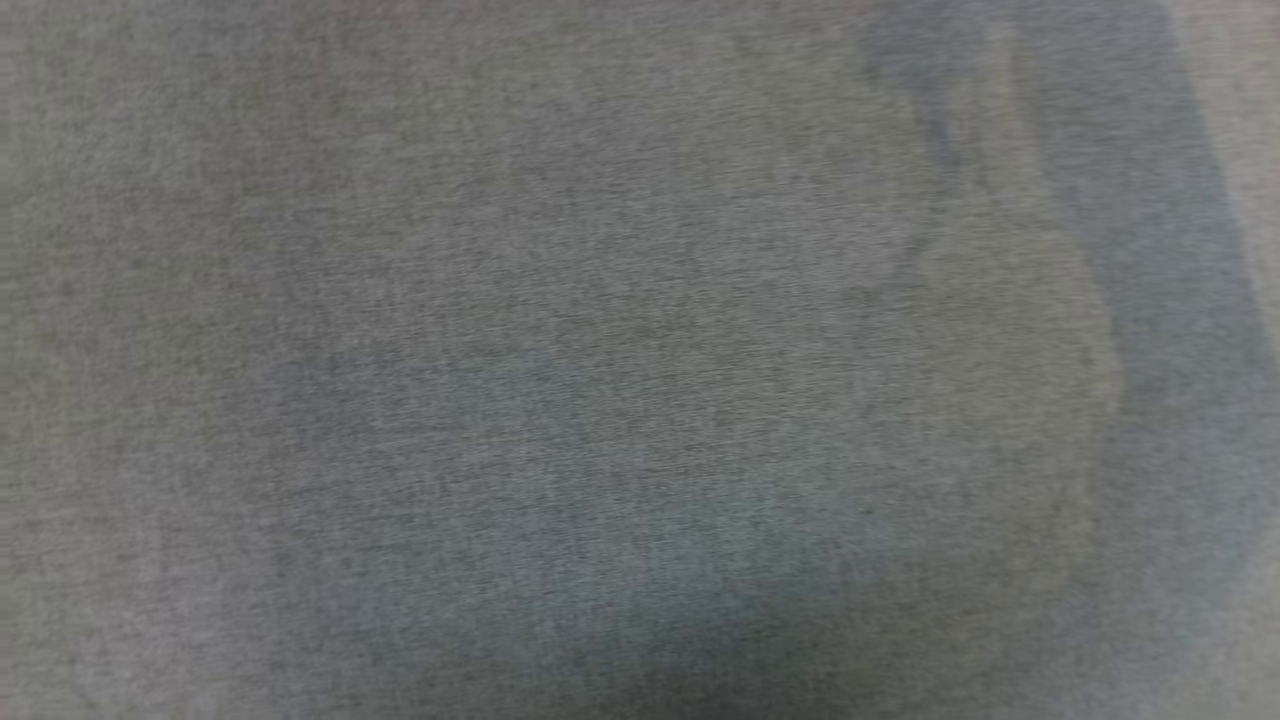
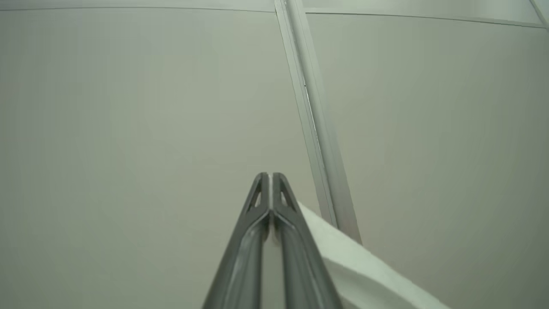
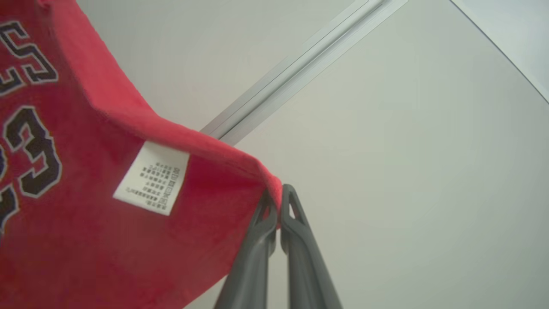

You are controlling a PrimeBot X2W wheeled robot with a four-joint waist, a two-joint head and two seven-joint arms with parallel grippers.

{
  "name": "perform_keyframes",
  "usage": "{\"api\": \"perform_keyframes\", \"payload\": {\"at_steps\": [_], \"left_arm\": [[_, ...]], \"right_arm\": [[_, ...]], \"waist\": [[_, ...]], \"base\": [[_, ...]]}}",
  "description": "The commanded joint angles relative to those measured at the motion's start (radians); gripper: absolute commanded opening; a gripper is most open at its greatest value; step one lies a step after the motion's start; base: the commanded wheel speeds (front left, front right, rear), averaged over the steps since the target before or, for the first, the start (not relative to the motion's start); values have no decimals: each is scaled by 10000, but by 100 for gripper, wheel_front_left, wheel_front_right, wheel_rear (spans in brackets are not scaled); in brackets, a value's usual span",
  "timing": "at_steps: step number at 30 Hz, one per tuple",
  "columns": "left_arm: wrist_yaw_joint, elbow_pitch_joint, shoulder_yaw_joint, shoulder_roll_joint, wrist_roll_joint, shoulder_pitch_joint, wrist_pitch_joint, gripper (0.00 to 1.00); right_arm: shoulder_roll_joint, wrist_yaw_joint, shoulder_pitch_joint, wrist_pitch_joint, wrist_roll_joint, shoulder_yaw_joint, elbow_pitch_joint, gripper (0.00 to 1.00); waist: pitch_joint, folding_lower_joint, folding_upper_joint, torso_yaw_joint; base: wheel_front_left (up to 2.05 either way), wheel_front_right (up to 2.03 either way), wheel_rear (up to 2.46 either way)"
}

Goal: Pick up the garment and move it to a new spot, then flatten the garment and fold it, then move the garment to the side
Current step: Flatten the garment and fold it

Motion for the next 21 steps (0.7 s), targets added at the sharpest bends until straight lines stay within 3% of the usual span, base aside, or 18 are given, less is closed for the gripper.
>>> {"api": "perform_keyframes", "payload": {"at_steps": [1, 5, 11, 14, 21], "left_arm": [[-65, 15, 43, 78, -92, 443, -68, 0], [-175, -1128, 458, 31, -976, 2814, -158, 0], [-219, -4135, 1260, -116, -2366, 8528, -159, 0], [98, -5512, 1507, -137, -2995, 11226, 117, 0], [1430, -8659, 1882, -357, -3706, 16038, 811, 0]], "right_arm": [[-34, -25, 516, -38, -28, 67, -10, 0], [-453, -26, 1974, -25, -235, 260, -664, 0], [-896, -27, 5095, -26, 120, 30, -1133, 0], [-1077, -27, 6725, -27, 494, -190, -1519, 0], [-1556, -25, 10207, -27, 807, -849, -2687, 0]], "waist": [[145, 0, 0, 264], [-120, 0, 0, 628], [-1266, 0, 0, 1031], [-1971, 0, 0, 1135], [-3315, 0, 0, 1360]], "base": [[0, 0, 0], [0, 0, 0], [0, 0, 0], [0, 0, 0], [0, 0, 0]]}}
